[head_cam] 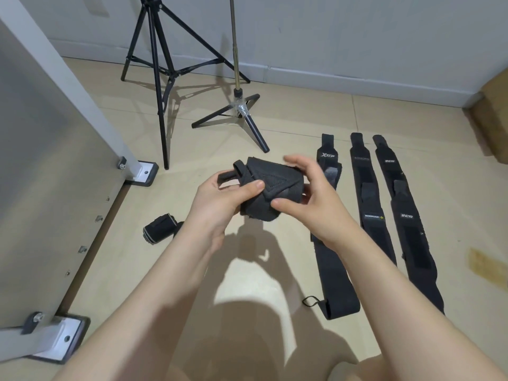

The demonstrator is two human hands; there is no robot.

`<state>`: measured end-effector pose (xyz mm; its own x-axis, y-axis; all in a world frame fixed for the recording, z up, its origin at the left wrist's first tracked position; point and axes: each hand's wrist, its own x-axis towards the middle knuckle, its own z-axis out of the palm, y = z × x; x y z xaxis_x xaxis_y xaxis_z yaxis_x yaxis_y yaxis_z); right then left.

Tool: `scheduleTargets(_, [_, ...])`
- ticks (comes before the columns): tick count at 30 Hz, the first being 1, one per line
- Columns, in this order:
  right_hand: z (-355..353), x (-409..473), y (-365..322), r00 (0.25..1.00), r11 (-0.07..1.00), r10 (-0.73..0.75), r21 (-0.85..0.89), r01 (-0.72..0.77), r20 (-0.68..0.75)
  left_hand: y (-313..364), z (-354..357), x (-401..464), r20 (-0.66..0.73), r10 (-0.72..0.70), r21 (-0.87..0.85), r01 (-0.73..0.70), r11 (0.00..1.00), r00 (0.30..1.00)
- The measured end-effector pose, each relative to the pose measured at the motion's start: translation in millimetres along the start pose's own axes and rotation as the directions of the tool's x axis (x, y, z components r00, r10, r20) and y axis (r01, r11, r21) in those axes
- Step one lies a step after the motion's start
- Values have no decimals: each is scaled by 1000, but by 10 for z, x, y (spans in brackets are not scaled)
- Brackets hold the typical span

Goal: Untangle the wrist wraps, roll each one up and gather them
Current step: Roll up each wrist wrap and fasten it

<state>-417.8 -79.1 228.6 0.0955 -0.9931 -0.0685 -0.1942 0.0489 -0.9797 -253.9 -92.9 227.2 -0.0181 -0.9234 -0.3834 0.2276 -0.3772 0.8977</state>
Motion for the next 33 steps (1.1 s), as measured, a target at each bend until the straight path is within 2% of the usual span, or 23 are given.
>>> scheduleTargets(2, [51, -4, 15, 998, 999, 21, -35, -23, -64, -32, 4, 0, -15, -18, -9, 18, 1000, 1000])
scheduleTargets(5, [72, 5, -14, 990, 993, 74, 101, -62, -121, -49, 21, -23, -23, -14, 5, 14, 1000, 1000])
scheduleTargets(8, [32, 15, -69, 984, 965, 139, 237, -109, -113, -25, 44, -56, 6, -21, -22, 22, 1000, 1000])
scheduleTargets(14, [47, 26, -37, 964, 914, 258, 340, -221, -66, -19, 80, -86, 50, -73, -20, 74, 997, 996])
scheduleTargets(21, [-5, 23, -67, 948, 868, 314, 387, -310, 55, -62, 67, -70, 70, 51, 194, -64, 979, 996])
scheduleTargets(26, [-13, 17, -74, 905, 860, 412, 282, -425, 107, -28, 86, -58, 99, 76, 145, -90, 985, 992])
scheduleTargets(29, [13, -6, -33, 928, 881, 364, 294, -370, 77, -44, 76, -36, 19, 82, 145, -83, 986, 996])
scheduleTargets(31, [36, -25, -14, 970, 958, 242, 156, -241, 17, -53, 75, -28, -31, 48, 83, -45, 996, 998])
scheduleTargets(33, [85, -38, -10, 990, 987, 144, 72, -143, -9, -62, 58, -3, -77, -3, 32, 5, 999, 997])
